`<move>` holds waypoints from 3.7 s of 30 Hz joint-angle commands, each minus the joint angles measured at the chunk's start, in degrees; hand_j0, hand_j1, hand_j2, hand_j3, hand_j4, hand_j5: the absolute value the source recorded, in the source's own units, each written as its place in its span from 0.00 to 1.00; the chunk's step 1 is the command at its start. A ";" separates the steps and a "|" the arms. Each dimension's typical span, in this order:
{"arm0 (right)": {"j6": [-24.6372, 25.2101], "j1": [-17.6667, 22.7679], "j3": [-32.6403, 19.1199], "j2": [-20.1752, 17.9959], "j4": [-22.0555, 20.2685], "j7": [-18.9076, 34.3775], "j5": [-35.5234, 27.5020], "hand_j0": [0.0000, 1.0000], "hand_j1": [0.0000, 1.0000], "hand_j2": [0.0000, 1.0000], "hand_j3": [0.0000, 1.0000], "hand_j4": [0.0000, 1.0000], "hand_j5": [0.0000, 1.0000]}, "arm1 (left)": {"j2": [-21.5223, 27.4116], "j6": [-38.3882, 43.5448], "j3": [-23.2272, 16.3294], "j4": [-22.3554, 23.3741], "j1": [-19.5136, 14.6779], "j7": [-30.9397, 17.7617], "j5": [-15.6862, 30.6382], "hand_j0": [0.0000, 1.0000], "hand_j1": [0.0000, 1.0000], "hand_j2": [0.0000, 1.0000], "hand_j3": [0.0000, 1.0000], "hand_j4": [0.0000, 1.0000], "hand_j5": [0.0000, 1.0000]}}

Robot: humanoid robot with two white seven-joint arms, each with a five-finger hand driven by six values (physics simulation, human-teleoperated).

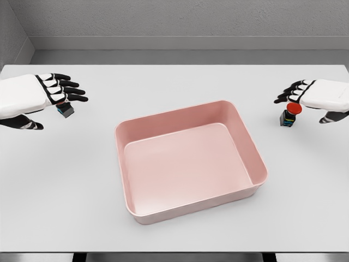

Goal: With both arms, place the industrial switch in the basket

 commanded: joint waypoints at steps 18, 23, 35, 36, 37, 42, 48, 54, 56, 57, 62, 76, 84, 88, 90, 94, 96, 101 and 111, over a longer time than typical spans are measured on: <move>0.08 -0.62 -0.48 9.01 11.68 0.07 3.32 1.00 1.00 1.00 1.00 1.00 1.00 | -9.65 0.07 -12.21 10.77 -9.93 -3.32 -13.36 1.00 1.00 1.00 1.00 1.00 1.00; 0.08 -0.79 -1.09 12.00 17.48 -0.02 5.78 1.00 1.00 1.00 1.00 1.00 1.00 | -10.26 3.69 -11.77 11.48 -10.37 -2.89 -14.24 1.00 1.00 1.00 1.00 1.00 1.00; 0.08 -0.44 -3.12 15.69 21.26 -0.28 8.59 1.00 1.00 1.00 1.00 1.00 1.00 | -16.50 8.00 -14.15 18.77 -12.48 -2.80 -23.21 1.00 1.00 1.00 1.00 1.00 1.00; 0.08 -0.44 -3.12 15.69 21.26 -0.28 8.59 1.00 1.00 1.00 1.00 1.00 1.00 | -16.42 8.00 -14.15 18.86 -12.48 -2.80 -23.56 1.00 1.00 1.00 1.00 1.00 1.00; 0.08 -0.35 -3.12 15.69 21.18 -0.28 8.50 1.00 1.00 1.00 1.00 1.00 1.00 | -16.33 8.09 -14.23 19.30 -12.48 -2.80 -23.65 1.00 1.00 1.00 1.00 1.00 1.00; 0.08 -0.18 -3.03 15.69 20.91 -0.19 8.41 1.00 1.00 1.00 1.00 1.00 1.00 | -16.50 9.05 -14.15 22.38 -13.19 -2.71 -24.70 1.00 1.00 1.00 1.00 1.00 1.00; 0.08 -0.09 -3.03 15.51 20.82 -0.19 8.41 1.00 1.00 1.00 1.00 1.00 1.00 | -17.03 10.82 -14.41 22.29 -12.92 -2.71 -26.37 0.92 0.92 0.92 0.92 0.92 0.92; 0.08 0.17 -3.20 14.90 20.82 -0.19 8.41 1.00 1.00 1.00 1.00 1.00 1.00 | -18.17 12.04 -15.20 22.38 -12.66 -2.71 -28.66 0.92 0.92 0.92 0.92 0.92 0.92; 0.08 0.26 -3.20 14.90 20.39 -0.11 8.33 1.00 1.00 1.00 1.00 1.00 1.00 | -18.61 15.39 -16.34 22.38 -12.92 -1.48 -28.66 0.92 0.92 0.92 0.92 0.92 0.92; 0.08 0.26 -3.20 14.90 20.30 -0.19 8.33 1.00 1.00 1.00 1.00 1.00 1.00 | -18.61 15.47 -16.34 22.38 -12.92 -1.22 -28.66 0.92 0.92 0.92 0.92 0.92 0.92; 0.08 0.70 -3.12 12.44 17.49 -0.37 8.06 1.00 1.00 1.00 1.00 1.00 1.00 | -21.34 18.11 -16.43 23.87 -12.92 -1.22 -31.21 0.92 0.92 0.92 0.92 0.92 0.92; 0.08 1.58 -3.29 10.85 11.25 -0.63 5.86 1.00 1.00 1.00 1.00 1.00 1.00 | -21.51 18.29 -17.05 25.54 -13.10 -1.13 -33.23 0.83 0.83 0.83 0.83 0.83 0.83; 0.08 2.90 -3.12 11.21 11.16 -0.37 5.86 1.00 1.00 1.00 1.00 1.00 1.00 | -22.57 18.46 -17.49 25.98 -13.19 -1.13 -34.90 0.79 0.79 0.79 0.79 0.79 0.79; 0.08 3.16 -3.73 11.21 11.24 -0.19 5.95 0.91 0.91 0.91 0.91 0.91 0.91 | -22.66 18.46 -17.49 25.98 -13.19 -1.13 -34.99 0.78 0.78 0.78 0.78 0.78 0.78; 0.08 3.16 -3.73 11.29 11.51 -0.11 6.22 0.89 0.89 0.89 0.89 0.89 0.89 | -22.66 18.46 -17.49 25.98 -13.10 -1.13 -35.08 0.75 0.75 0.75 0.75 0.75 0.75; 0.08 3.25 -3.73 11.56 11.95 -0.02 6.74 0.88 0.88 0.88 0.88 0.88 0.88 | -22.57 18.46 -17.57 25.98 -13.10 -1.13 -35.43 0.71 0.71 0.71 0.71 0.71 0.71; 0.08 3.25 -4.34 11.65 12.47 -0.02 7.53 0.84 0.84 0.84 0.84 0.84 0.84 | -22.66 18.46 -17.57 25.89 -13.01 -1.13 -35.43 0.70 0.70 0.70 0.70 0.70 0.70; 0.08 3.34 -4.61 11.91 14.14 -0.02 8.15 0.84 0.84 0.84 0.84 0.84 0.84 | -22.57 18.37 -17.57 25.80 -13.01 -1.13 -35.43 0.61 0.61 0.61 0.61 0.61 0.61; 0.08 3.34 -4.61 12.00 13.97 0.07 8.24 0.65 0.65 0.65 0.65 0.65 0.65 | -22.48 18.20 -18.80 25.45 -13.19 -1.13 -35.25 0.44 0.44 0.44 0.44 0.44 0.44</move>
